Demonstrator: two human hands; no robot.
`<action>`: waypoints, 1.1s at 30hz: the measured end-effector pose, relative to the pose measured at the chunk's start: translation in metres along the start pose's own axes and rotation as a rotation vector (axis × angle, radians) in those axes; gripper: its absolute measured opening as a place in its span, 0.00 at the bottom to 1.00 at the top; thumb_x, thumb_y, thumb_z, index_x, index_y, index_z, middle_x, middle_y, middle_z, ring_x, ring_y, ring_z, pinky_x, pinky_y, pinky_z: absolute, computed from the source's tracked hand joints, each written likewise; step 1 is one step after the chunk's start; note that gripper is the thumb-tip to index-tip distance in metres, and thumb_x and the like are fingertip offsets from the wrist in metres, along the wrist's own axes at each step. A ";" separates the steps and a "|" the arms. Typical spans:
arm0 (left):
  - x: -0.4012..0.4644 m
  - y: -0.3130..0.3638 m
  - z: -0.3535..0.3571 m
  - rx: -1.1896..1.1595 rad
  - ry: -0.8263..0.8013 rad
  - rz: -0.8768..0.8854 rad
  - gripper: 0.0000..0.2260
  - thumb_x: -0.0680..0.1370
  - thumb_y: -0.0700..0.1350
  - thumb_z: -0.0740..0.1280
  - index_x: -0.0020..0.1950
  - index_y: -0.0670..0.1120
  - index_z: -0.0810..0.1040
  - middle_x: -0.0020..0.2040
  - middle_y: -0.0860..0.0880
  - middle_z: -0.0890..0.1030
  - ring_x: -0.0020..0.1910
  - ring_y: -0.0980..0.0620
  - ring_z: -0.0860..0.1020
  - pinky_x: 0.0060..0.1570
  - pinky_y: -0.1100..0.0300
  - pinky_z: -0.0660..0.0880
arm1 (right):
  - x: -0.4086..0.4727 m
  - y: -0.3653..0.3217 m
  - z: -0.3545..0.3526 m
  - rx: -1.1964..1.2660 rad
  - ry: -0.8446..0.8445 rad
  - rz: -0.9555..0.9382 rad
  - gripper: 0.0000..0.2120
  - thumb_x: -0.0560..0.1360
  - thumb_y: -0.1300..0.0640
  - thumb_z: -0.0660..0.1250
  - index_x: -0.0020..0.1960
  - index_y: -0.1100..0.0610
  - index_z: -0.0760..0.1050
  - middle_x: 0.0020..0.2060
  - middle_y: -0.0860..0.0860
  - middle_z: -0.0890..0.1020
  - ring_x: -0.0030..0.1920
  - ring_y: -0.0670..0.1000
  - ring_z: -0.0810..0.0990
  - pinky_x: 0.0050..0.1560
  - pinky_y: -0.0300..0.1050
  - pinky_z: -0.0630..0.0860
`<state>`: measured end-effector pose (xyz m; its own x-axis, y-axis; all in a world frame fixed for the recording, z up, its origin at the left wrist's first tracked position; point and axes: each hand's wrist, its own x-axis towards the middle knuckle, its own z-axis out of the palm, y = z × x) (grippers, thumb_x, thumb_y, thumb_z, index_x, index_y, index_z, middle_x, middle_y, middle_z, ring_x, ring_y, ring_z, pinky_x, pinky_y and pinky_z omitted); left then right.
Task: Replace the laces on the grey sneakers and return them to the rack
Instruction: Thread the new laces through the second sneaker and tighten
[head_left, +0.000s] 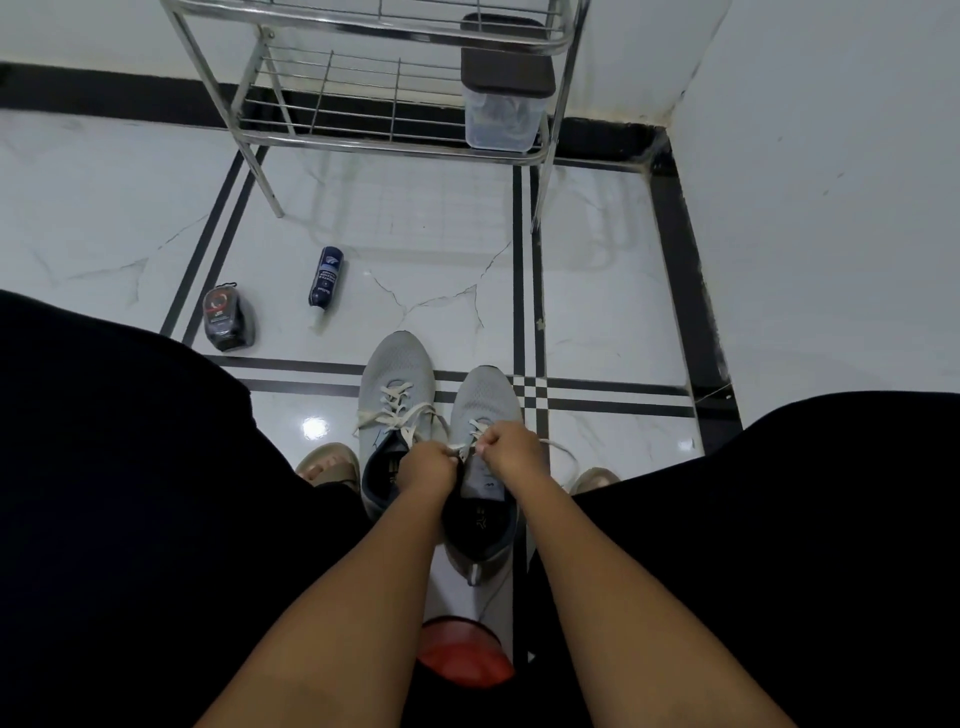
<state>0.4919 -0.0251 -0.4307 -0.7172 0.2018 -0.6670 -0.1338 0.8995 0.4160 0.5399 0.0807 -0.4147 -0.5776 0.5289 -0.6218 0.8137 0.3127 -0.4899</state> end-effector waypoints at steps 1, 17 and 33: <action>-0.001 0.000 0.000 -0.009 0.003 -0.007 0.11 0.79 0.44 0.64 0.59 0.48 0.82 0.60 0.44 0.80 0.59 0.43 0.77 0.55 0.57 0.72 | 0.000 0.001 0.004 -0.027 0.010 -0.011 0.13 0.75 0.60 0.65 0.34 0.49 0.74 0.47 0.52 0.83 0.48 0.54 0.81 0.49 0.45 0.77; 0.004 -0.002 0.002 -0.051 -0.016 -0.006 0.11 0.79 0.44 0.65 0.59 0.47 0.81 0.60 0.46 0.80 0.59 0.45 0.77 0.56 0.58 0.72 | -0.001 0.000 0.009 -0.034 0.056 0.006 0.12 0.71 0.57 0.71 0.35 0.48 0.69 0.45 0.48 0.82 0.47 0.51 0.80 0.51 0.46 0.77; 0.012 0.004 0.014 0.189 0.035 0.177 0.09 0.78 0.45 0.63 0.50 0.40 0.78 0.49 0.40 0.81 0.49 0.41 0.79 0.46 0.52 0.74 | 0.000 0.010 -0.024 -0.396 0.009 0.034 0.25 0.70 0.44 0.72 0.61 0.57 0.73 0.56 0.54 0.79 0.57 0.57 0.79 0.52 0.47 0.76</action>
<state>0.4924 -0.0135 -0.4451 -0.7416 0.3522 -0.5710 0.1236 0.9083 0.3997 0.5492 0.1029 -0.4048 -0.5511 0.5502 -0.6273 0.7952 0.5742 -0.1949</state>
